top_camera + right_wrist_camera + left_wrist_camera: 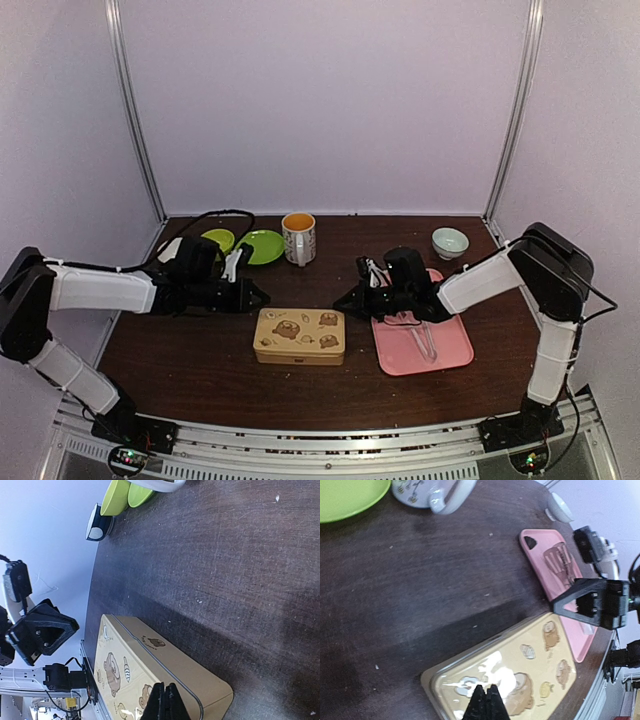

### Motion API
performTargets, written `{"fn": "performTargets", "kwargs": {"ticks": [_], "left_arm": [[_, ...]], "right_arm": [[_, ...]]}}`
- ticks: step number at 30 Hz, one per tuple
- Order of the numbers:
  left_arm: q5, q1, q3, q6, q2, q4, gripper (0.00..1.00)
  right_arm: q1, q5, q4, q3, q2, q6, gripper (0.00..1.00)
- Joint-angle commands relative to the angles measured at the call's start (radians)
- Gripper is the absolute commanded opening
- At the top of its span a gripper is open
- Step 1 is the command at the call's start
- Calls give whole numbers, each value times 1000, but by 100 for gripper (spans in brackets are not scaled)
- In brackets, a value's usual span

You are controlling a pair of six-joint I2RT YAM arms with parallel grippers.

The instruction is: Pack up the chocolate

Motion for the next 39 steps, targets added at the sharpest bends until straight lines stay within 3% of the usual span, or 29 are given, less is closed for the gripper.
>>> {"fn": "performTargets", "kwargs": {"ticks": [1, 6, 14, 23, 27, 31, 39], "left_arm": [[34, 38, -86, -41, 110, 162, 0], [97, 38, -98, -73, 217, 231, 0], [-10, 39, -44, 12, 40, 28, 0], [76, 39, -78, -48, 91, 104, 0], [47, 39, 15, 1, 12, -38, 0], [60, 38, 95, 22, -31, -107, 0], [55, 39, 1, -13, 28, -20, 0]], "right_arm": [[-5, -5, -26, 15, -77, -10, 0], [-1, -7, -29, -2, -104, -26, 0], [-1, -26, -34, -33, 32, -16, 0], [2, -8, -176, 63, -136, -99, 0], [3, 15, -187, 21, -115, -115, 0], [3, -6, -140, -17, 5, -81, 0], [2, -11, -154, 21, -93, -87, 0]]}}
